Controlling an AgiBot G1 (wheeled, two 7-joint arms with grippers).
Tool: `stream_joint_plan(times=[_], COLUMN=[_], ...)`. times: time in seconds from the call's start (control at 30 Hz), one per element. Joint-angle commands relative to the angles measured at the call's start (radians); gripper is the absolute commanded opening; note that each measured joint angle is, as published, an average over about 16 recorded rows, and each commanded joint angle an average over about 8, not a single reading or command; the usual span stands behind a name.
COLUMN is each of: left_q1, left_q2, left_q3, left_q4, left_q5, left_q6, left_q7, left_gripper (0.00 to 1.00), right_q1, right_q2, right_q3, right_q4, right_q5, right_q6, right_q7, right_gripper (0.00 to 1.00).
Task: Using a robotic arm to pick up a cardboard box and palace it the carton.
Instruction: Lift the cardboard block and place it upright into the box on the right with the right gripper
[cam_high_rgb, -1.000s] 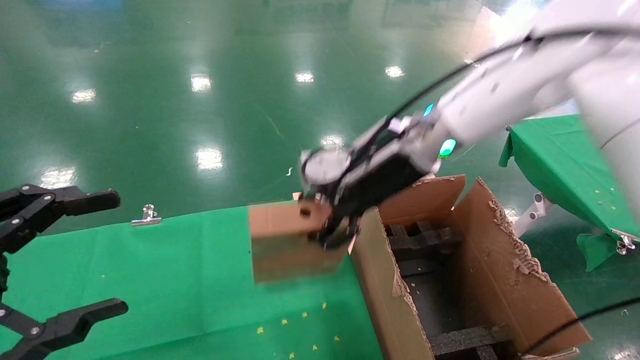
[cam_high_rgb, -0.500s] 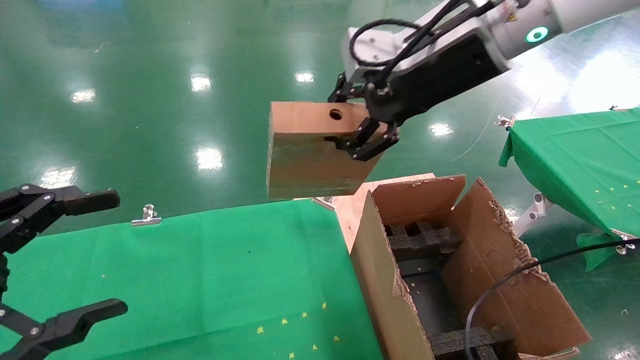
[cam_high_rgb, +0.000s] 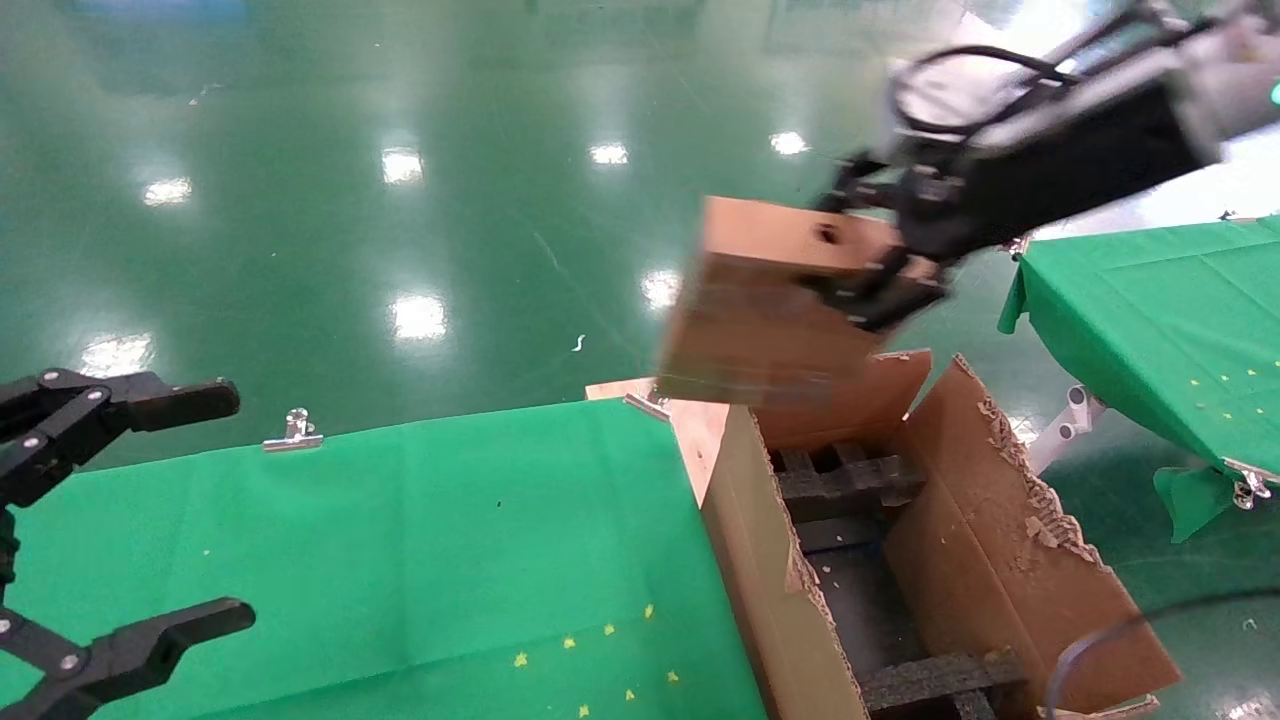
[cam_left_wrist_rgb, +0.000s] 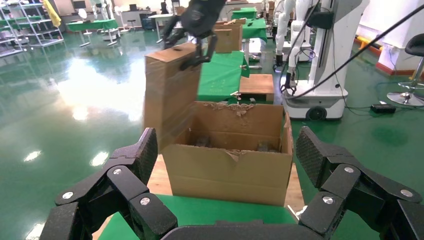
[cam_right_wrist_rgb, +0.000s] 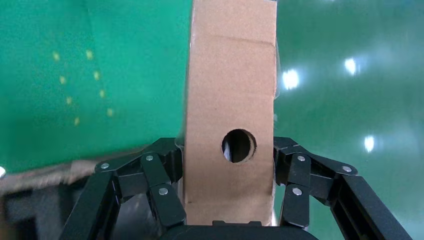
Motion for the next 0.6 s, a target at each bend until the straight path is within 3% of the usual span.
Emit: stream_joint_plan(times=[0.03, 0.33, 0.6], left_q1=[0.0, 0.0, 0.0], left_q2=[0.0, 0.0, 0.0], left_q3=[0.0, 0.0, 0.0], left_q4=[0.0, 0.0, 0.0], left_q5=[0.0, 0.0, 0.0], left_q6=[0.0, 0.0, 0.0], left_q7=[0.0, 0.0, 0.0], left_gripper=[1.0, 1.0, 1.0], right_q1=[0.022, 0.071, 0.072], right_q2=[0.041, 0.2, 0.264], right_q3=[-0.036, -0.207, -0.295], right_q4=[0.007, 0.086, 0.15], right_q5=[0.001, -0.017, -0.022], right_q6=[-0.001, 0.005, 0.021], right_q7=[0.006, 0.06, 0.098], right_gripper=[0.0, 0.0, 0.0])
